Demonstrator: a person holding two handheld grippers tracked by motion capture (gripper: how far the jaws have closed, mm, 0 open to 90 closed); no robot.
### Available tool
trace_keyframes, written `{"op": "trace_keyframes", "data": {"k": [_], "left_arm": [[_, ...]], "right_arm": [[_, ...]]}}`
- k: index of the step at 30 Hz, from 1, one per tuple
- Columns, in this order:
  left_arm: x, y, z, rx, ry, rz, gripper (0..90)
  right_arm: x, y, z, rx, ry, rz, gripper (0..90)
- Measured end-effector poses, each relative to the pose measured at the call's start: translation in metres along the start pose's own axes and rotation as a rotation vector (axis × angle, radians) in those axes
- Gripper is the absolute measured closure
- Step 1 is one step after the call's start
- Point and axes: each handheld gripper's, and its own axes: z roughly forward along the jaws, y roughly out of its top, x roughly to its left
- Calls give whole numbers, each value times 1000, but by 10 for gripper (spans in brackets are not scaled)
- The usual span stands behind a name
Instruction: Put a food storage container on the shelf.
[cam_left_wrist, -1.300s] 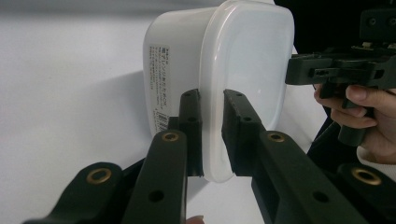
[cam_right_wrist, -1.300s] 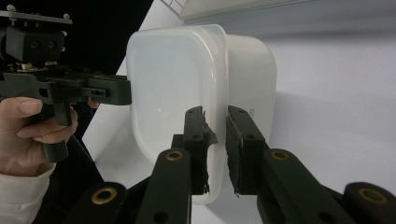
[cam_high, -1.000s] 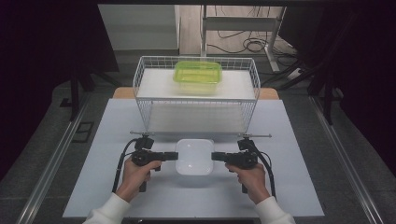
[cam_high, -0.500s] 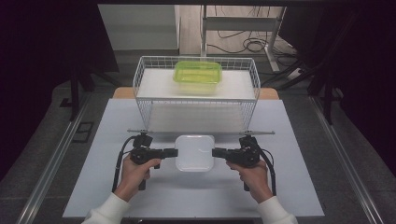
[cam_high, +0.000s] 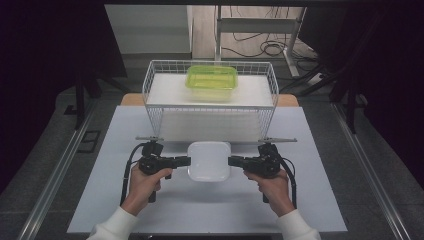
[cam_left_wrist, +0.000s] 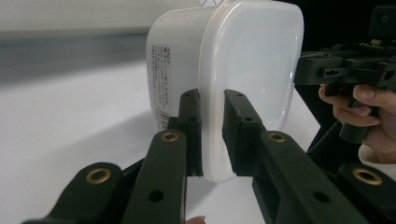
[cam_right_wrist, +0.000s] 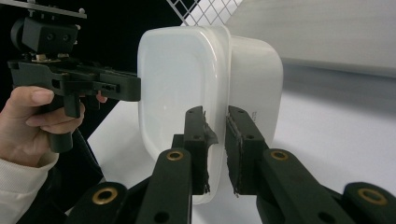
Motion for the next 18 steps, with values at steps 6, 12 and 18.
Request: {"op": "trace_keyframes", "data": {"k": [6,12,18], "left_arm": [[-3,8,-10,-22,4,19,777],[-8,20,-15,-39,10,33,778],[-13,32,-19,-51,10,48,778]], "right_arm": [[7,10,-1,-10,9,-25,786],[10,23,-3,-25,7,-40,786],[15,34,-8,-44,7,-57,786]]}}
